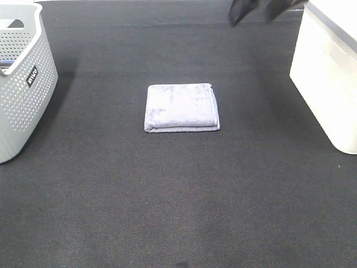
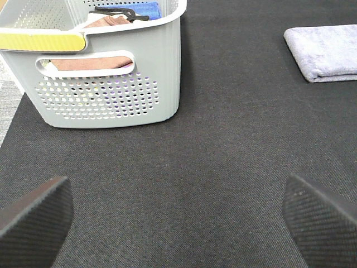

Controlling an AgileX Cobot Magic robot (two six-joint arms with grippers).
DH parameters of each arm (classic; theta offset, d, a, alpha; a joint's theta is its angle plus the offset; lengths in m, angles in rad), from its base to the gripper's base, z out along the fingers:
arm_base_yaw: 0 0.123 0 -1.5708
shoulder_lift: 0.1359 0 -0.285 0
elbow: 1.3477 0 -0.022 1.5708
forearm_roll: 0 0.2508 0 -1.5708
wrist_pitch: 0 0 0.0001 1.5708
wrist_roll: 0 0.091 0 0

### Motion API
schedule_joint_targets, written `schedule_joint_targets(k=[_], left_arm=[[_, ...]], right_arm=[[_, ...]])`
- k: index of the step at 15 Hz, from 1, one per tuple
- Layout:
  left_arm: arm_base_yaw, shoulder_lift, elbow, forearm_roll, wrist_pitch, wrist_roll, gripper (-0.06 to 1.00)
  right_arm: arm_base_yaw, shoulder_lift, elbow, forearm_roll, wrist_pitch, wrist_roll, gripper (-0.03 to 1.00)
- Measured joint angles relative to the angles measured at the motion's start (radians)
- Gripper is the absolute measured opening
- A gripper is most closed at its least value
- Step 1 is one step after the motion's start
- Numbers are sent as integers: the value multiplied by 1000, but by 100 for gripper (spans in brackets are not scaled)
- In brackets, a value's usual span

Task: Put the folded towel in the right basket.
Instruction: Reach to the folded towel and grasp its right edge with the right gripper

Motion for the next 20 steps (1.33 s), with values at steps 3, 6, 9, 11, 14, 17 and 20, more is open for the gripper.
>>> schedule_joint_targets(k=[3, 6, 9, 11, 14, 17, 20], left_arm=[[0, 0, 0, 0, 0, 0, 97], [0, 0, 0, 0, 0, 0, 97], [0, 0, 0, 0, 0, 0, 97], [0, 0, 0, 0, 0, 0, 97], [0, 0, 0, 0, 0, 0, 97], [0, 0, 0, 0, 0, 0, 97], [0, 0, 0, 0, 0, 0, 97]], right_arm=[[1, 106, 0, 42, -1, 1, 73], [-2, 174, -4, 92, 4, 2, 73], [-33, 285, -103, 205, 62, 2, 73], [-57, 401, -246, 234, 165, 10, 73], [-67, 535, -377, 289, 231, 19, 73], [-67, 636, -444, 307, 246, 19, 73], [-67, 657, -446, 271, 229, 19, 73]])
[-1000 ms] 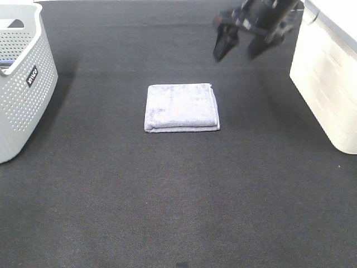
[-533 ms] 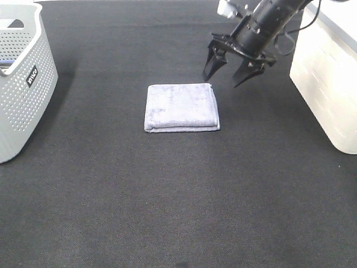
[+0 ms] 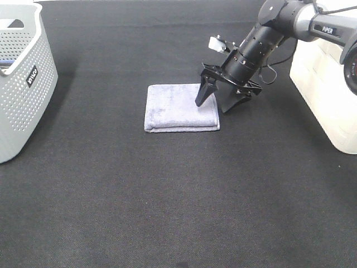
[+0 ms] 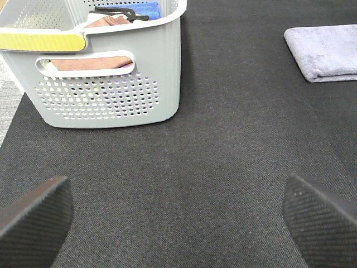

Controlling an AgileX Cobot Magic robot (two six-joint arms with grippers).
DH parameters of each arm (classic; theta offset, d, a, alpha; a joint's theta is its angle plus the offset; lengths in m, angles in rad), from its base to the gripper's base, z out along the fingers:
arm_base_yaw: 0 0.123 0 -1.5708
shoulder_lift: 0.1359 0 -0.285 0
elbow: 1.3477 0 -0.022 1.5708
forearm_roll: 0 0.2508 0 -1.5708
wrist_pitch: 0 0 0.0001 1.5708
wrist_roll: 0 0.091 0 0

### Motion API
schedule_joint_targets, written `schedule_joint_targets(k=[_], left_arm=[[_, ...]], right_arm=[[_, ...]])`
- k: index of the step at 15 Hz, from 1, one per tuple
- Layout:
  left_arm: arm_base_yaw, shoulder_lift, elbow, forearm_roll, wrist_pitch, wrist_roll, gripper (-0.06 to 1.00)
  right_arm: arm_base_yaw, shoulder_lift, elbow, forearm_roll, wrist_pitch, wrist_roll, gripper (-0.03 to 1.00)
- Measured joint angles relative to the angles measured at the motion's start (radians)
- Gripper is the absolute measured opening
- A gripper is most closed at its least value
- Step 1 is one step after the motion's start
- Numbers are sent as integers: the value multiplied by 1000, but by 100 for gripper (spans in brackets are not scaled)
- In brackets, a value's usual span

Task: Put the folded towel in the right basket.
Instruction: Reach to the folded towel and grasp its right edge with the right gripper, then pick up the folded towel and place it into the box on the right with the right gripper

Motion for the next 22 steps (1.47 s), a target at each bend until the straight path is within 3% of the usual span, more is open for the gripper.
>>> schedule_joint_targets(k=[9, 10, 15, 22], left_arm=[[0, 0, 0, 0, 0, 0, 97], [0, 0, 0, 0, 0, 0, 97], [0, 0, 0, 0, 0, 0, 97], [0, 0, 0, 0, 0, 0, 97]], right_arm=[[-1, 37, -11, 59, -36, -48, 69], [-1, 46, -11, 96, -36, -65, 64], [-1, 57, -11, 126, -37, -79, 6], [-1, 60, -167, 128, 17, -78, 6]])
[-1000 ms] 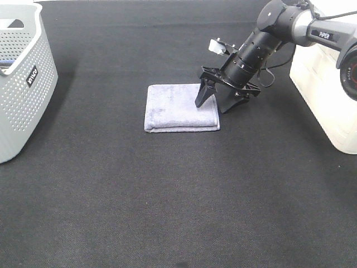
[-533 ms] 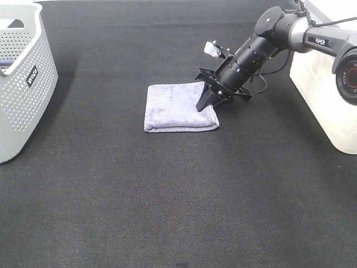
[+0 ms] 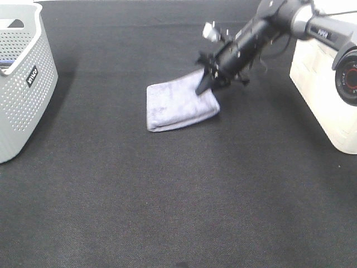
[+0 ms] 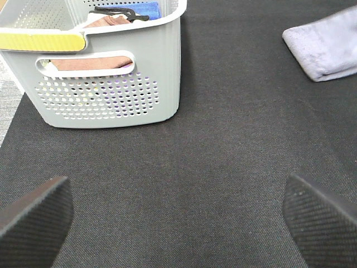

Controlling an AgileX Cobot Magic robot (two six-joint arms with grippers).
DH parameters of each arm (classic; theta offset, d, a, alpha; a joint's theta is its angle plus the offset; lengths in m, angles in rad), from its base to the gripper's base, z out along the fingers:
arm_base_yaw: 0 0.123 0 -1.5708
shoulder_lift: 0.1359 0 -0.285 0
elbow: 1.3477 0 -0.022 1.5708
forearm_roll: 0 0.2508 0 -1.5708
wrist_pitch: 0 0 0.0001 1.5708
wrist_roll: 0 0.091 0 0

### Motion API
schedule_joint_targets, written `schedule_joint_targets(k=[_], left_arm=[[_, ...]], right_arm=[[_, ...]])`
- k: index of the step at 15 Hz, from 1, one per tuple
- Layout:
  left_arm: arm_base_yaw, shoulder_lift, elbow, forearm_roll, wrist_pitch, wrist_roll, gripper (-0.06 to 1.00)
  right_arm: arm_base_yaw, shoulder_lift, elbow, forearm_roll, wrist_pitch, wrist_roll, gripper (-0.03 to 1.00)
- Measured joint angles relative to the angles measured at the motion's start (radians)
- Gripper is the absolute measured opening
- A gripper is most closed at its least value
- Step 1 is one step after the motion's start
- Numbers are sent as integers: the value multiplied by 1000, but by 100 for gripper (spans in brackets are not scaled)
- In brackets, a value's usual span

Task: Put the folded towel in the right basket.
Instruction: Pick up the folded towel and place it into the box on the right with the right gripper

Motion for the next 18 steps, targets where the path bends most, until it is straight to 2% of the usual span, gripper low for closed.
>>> schedule_joint_targets(k=[2, 6, 9, 14, 17, 18], left_arm=[[0, 0, 0, 0, 0, 0, 97], [0, 0, 0, 0, 0, 0, 97], [0, 0, 0, 0, 0, 0, 97], [0, 0, 0, 0, 0, 0, 97], [0, 0, 0, 0, 0, 0, 97], [0, 0, 0, 0, 0, 0, 97]], right_arm=[[0, -20, -69, 0, 1, 8, 6], [0, -160, -98, -19, 5, 9, 6], [0, -289, -98, -123, 7, 14, 6], [-34, -501, -98, -381, 9, 63, 6], [-130, -583, -70, -409, 9, 82, 6], [-130, -583, -70, -409, 9, 82, 6]])
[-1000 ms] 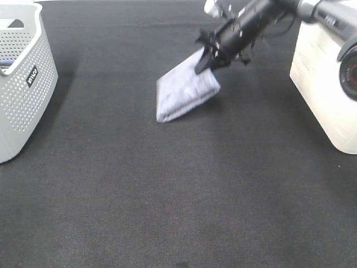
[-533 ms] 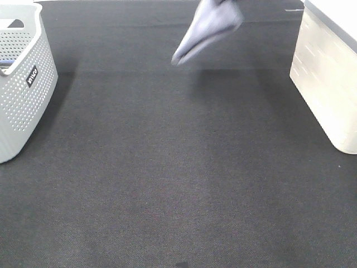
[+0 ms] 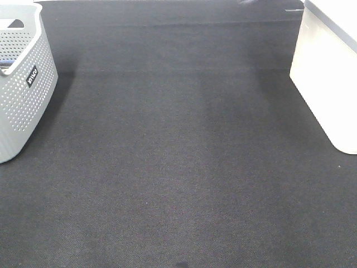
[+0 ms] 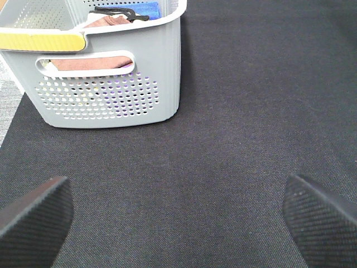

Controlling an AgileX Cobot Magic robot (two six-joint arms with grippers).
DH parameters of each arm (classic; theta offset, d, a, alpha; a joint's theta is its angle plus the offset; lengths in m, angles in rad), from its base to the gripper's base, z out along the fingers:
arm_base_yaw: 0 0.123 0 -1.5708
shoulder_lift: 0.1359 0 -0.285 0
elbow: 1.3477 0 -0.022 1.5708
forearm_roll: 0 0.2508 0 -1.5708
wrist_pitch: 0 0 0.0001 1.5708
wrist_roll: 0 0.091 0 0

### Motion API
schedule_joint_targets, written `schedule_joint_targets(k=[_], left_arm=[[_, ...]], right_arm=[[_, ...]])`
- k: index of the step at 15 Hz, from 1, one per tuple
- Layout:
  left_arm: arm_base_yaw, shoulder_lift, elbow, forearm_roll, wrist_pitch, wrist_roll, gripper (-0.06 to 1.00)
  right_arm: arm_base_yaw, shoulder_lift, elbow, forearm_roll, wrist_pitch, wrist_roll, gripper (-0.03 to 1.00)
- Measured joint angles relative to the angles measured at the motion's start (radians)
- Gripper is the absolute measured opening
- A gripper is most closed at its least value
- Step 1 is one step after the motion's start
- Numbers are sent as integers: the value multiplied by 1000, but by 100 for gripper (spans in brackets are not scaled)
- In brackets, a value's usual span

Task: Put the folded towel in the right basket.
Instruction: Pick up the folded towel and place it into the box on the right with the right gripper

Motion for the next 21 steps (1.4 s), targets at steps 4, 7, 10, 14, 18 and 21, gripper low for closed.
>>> schedule_joint_targets(k=[4, 7, 10, 14, 18, 21], left_arm=[[0, 0, 0, 0, 0, 0, 97], [0, 0, 0, 0, 0, 0, 97], [0, 0, 0, 0, 0, 0, 97], [0, 0, 0, 0, 0, 0, 97], [0, 0, 0, 0, 0, 0, 97], [0, 0, 0, 0, 0, 0, 97]], right_arm=[[-177, -92, 130, -4, 0, 7, 6], [-288, -95, 205, -5, 1, 28, 6], [-314, -45, 271, -5, -2, 30, 6], [-314, 39, 279, -18, -2, 50, 6], [-314, 103, 279, -46, -3, 60, 14], [-314, 104, 279, -108, -3, 79, 60]])
